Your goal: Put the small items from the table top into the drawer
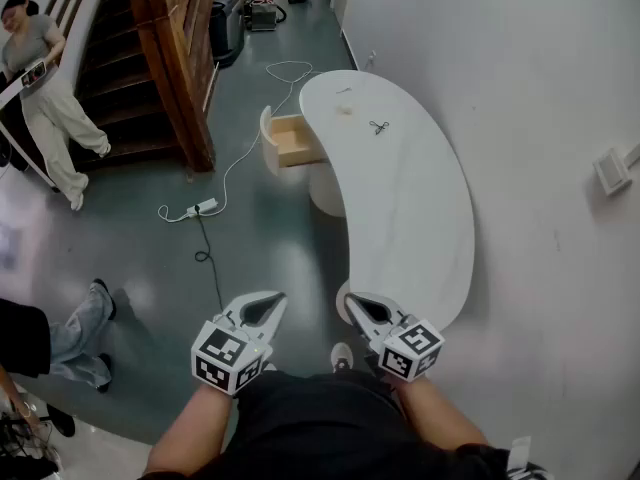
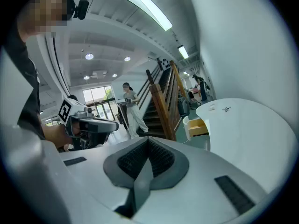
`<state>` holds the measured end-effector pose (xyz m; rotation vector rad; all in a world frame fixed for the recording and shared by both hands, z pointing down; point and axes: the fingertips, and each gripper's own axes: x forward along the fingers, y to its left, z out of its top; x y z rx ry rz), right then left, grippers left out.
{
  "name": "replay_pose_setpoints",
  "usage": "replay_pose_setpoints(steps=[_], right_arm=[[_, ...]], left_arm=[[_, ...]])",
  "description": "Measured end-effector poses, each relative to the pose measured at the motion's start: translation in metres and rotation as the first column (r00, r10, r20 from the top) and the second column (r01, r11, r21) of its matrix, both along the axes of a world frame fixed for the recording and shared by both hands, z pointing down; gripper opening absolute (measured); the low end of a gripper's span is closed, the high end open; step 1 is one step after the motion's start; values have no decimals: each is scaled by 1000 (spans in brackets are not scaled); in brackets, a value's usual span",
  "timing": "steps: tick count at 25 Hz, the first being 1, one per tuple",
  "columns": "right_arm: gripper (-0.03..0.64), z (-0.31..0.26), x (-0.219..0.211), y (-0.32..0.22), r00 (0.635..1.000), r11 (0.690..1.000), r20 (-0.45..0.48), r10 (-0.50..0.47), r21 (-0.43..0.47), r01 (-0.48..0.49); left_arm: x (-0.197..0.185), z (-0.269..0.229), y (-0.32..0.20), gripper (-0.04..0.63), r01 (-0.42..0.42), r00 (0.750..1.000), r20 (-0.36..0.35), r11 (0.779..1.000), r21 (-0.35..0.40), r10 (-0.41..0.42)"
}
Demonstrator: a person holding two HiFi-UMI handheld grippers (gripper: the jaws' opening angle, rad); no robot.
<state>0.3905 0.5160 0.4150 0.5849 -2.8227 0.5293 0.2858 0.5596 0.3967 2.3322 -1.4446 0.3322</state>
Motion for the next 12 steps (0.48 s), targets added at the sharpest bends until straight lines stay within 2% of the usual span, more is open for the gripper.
replay_pose_setpoints(steps=[12], right_arm=[[-2, -5, -17, 7, 1000, 1000, -2, 5, 11, -5]], left_arm=[[-17, -4, 4, 15, -17, 1000, 1, 1000, 12, 17]])
